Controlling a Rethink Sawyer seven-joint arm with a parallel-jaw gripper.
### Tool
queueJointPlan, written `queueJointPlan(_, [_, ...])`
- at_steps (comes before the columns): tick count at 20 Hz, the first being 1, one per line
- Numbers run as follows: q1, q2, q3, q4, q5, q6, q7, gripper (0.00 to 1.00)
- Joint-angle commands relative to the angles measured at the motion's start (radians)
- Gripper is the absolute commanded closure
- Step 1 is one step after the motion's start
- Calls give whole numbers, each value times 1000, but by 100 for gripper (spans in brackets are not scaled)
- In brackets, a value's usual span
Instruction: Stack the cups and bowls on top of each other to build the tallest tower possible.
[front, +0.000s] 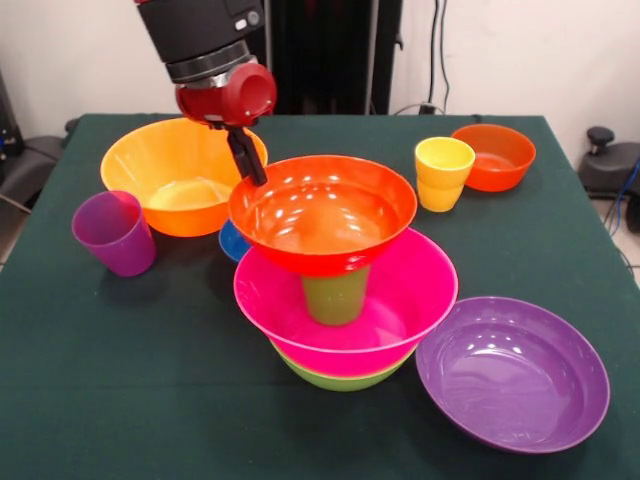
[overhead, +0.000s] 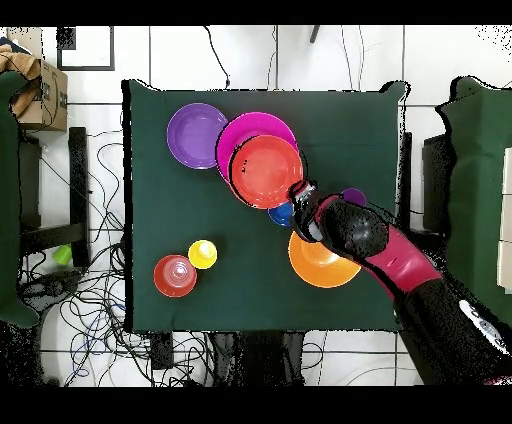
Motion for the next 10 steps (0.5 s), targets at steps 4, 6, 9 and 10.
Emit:
queueJointPlan(4, [33, 44, -37, -111, -31, 123, 20, 100])
queueJointPlan(6, [36, 46, -40, -116, -34, 123, 22, 100])
queueJointPlan(9, [36, 45, -37, -113, -37, 120, 25, 100])
queueJointPlan(10, [34, 47, -33, -109, -37, 116, 26, 100])
